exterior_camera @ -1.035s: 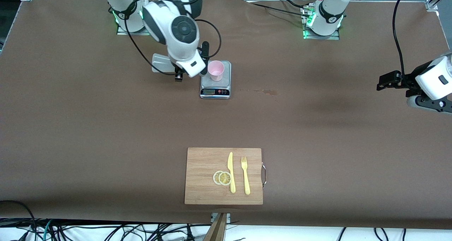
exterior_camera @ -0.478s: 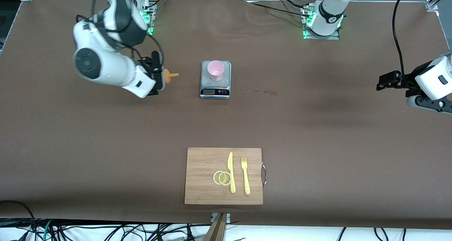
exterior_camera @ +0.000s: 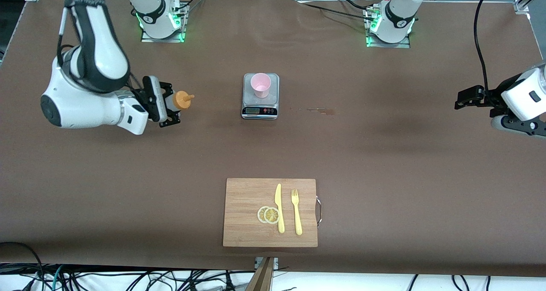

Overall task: Add sauce to pink cup with both arms
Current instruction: 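Lift the bottle away from the cup with the right gripper, then lower the bottle upright onto the table and open the right gripper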

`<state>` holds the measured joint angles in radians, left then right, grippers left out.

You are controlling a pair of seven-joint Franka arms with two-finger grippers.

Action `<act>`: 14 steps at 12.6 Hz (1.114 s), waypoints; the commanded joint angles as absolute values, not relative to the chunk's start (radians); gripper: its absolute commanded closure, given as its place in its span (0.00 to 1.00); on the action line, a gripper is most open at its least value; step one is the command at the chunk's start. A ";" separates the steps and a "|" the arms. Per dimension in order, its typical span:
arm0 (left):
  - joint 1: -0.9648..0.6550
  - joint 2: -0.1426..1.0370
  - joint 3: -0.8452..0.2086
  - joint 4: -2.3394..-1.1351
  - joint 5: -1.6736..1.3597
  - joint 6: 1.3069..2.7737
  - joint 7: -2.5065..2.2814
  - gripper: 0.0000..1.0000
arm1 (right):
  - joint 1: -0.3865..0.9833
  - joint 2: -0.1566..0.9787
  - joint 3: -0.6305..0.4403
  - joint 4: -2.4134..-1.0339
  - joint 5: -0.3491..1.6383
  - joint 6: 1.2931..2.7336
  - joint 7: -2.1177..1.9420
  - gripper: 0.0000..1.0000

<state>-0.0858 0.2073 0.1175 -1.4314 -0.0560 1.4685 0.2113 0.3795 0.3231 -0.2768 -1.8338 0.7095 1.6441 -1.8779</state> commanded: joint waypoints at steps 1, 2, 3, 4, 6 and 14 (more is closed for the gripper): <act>-0.089 0.227 0.121 -1.390 -0.044 1.445 0.230 0.00 | 0.364 0.409 -0.334 -1.842 0.883 1.560 -2.099 0.67; -0.089 0.227 0.121 -1.390 -0.044 1.445 0.230 0.00 | 0.350 0.452 -0.342 -1.842 0.941 1.537 -2.185 0.67; -0.090 0.227 0.121 -1.390 -0.044 1.445 0.232 0.00 | 0.338 0.497 -0.344 -1.844 0.990 1.516 -2.262 0.67; -0.089 0.227 0.121 -1.390 -0.044 1.445 0.232 0.00 | 0.325 0.541 -0.345 -1.858 1.046 1.485 -2.319 0.66; -0.090 0.227 0.121 -1.390 -0.043 1.445 0.230 0.00 | 0.318 0.622 -0.357 -1.887 1.155 1.422 -2.413 0.66; -0.091 0.230 0.121 -1.390 -0.040 1.445 0.229 0.00 | 0.298 0.843 -0.357 -1.882 1.340 1.205 -2.565 0.60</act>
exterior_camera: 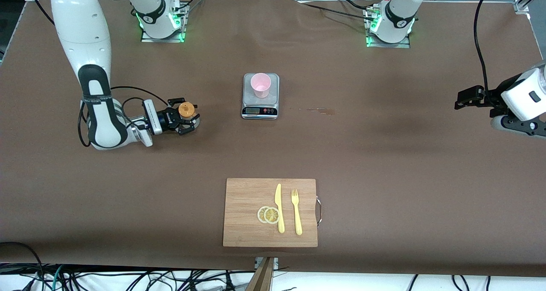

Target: Add sauce to pink cup with both arms

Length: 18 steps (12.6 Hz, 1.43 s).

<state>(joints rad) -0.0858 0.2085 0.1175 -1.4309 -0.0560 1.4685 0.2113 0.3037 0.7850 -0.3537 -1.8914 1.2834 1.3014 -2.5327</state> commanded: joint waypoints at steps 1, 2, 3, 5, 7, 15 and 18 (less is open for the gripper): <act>-0.091 0.230 0.121 -1.390 -0.038 1.445 0.229 0.00 | 0.298 0.847 -0.357 -1.882 1.341 1.200 -2.575 0.60; -0.091 0.230 0.121 -1.390 -0.038 1.445 0.229 0.00 | 0.296 0.845 -0.357 -1.882 1.341 1.197 -2.579 0.52; -0.091 0.230 0.121 -1.388 -0.038 1.445 0.229 0.00 | 0.296 0.845 -0.363 -1.881 1.339 1.197 -2.580 0.15; -0.091 0.230 0.121 -1.388 -0.038 1.445 0.229 0.00 | 0.296 0.839 -0.382 -1.872 1.329 1.197 -2.579 0.00; -0.091 0.230 0.121 -1.388 -0.038 1.445 0.229 0.00 | 0.298 0.833 -0.417 -1.846 1.286 1.193 -2.577 0.00; -0.091 0.233 0.120 -1.388 -0.038 1.445 0.229 0.00 | 0.298 0.750 -0.558 -1.724 0.971 1.161 -2.573 0.00; -0.091 0.235 0.118 -1.387 -0.038 1.445 0.229 0.00 | 0.307 0.633 -0.575 -1.721 0.820 1.245 -2.489 0.00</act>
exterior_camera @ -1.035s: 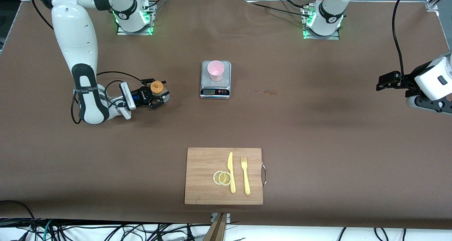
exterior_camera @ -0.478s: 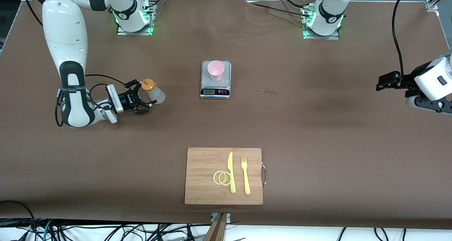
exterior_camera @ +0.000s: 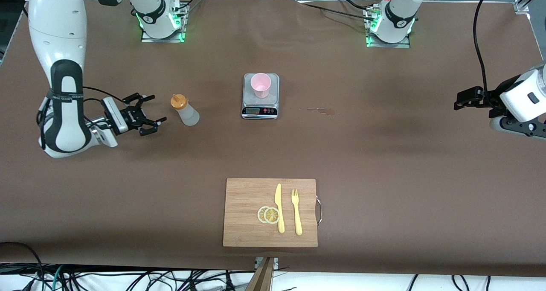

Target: Add sauce to pink cup with both arms

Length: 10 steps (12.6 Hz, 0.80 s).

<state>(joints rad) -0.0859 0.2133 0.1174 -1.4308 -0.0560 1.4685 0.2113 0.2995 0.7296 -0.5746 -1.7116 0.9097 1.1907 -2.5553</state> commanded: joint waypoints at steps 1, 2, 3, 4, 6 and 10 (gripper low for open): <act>-0.091 0.235 0.118 -1.387 -0.038 1.445 0.229 0.00 | 0.311 0.568 -0.574 -1.727 0.760 1.296 -2.412 0.00; -0.092 0.235 0.120 -1.387 -0.038 1.445 0.229 0.00 | 0.314 0.521 -0.571 -1.727 0.711 1.319 -2.343 0.00; -0.097 0.235 0.120 -1.387 -0.038 1.445 0.227 0.00 | 0.322 0.484 -0.569 -1.727 0.674 1.327 -2.279 0.00; -0.098 0.235 0.120 -1.388 -0.038 1.445 0.229 0.00 | 0.327 0.450 -0.568 -1.729 0.637 1.336 -2.204 0.00; -0.097 0.235 0.120 -1.387 -0.038 1.445 0.229 0.00 | 0.330 0.373 -0.563 -1.729 0.562 1.368 -2.029 0.00; -0.098 0.235 0.120 -1.388 -0.038 1.445 0.227 0.00 | 0.328 0.238 -0.494 -1.729 0.384 1.468 -1.642 0.00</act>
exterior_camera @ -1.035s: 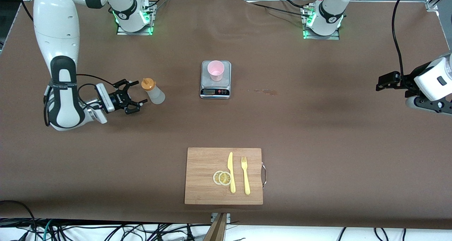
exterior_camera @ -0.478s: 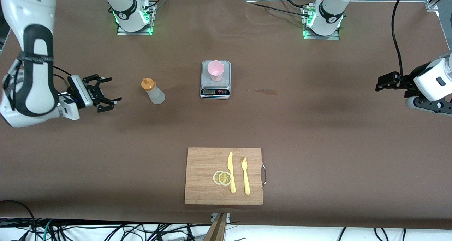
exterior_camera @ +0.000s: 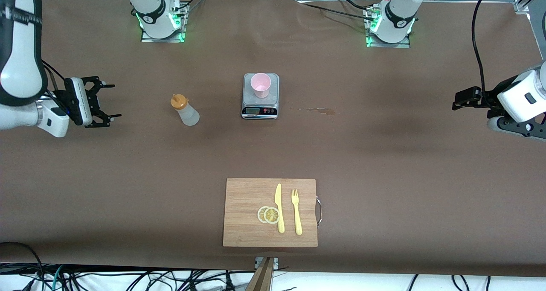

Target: Add sauce to pink cup with both arms

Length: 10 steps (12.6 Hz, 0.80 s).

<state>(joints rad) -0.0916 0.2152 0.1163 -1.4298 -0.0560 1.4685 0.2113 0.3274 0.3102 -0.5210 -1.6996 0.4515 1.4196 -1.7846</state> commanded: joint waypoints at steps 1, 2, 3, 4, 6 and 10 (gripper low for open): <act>-0.098 0.235 0.120 -1.387 -0.038 1.445 0.227 0.00 | 0.327 0.217 -0.483 -1.726 0.353 1.480 -1.547 0.00; -0.098 0.235 0.120 -1.387 -0.038 1.445 0.226 0.00 | 0.327 0.192 -0.465 -1.724 0.316 1.488 -1.434 0.00; -0.098 0.235 0.118 -1.387 -0.038 1.445 0.225 0.00 | 0.325 0.157 -0.440 -1.727 0.277 1.514 -1.322 0.00; -0.098 0.235 0.118 -1.387 -0.038 1.445 0.225 0.00 | 0.324 0.138 -0.417 -1.726 0.249 1.534 -1.237 0.00; -0.098 0.235 0.118 -1.387 -0.038 1.445 0.225 0.00 | 0.322 0.121 -0.396 -1.718 0.224 1.549 -1.055 0.00; -0.098 0.235 0.118 -1.387 -0.038 1.445 0.224 0.00 | 0.322 0.097 -0.356 -1.710 0.167 1.600 -0.697 0.00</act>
<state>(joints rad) -0.0920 0.2154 0.1155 -1.4294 -0.0560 1.4685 0.2113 0.3293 0.1243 -0.3791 -1.6999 0.2050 1.5733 -0.8438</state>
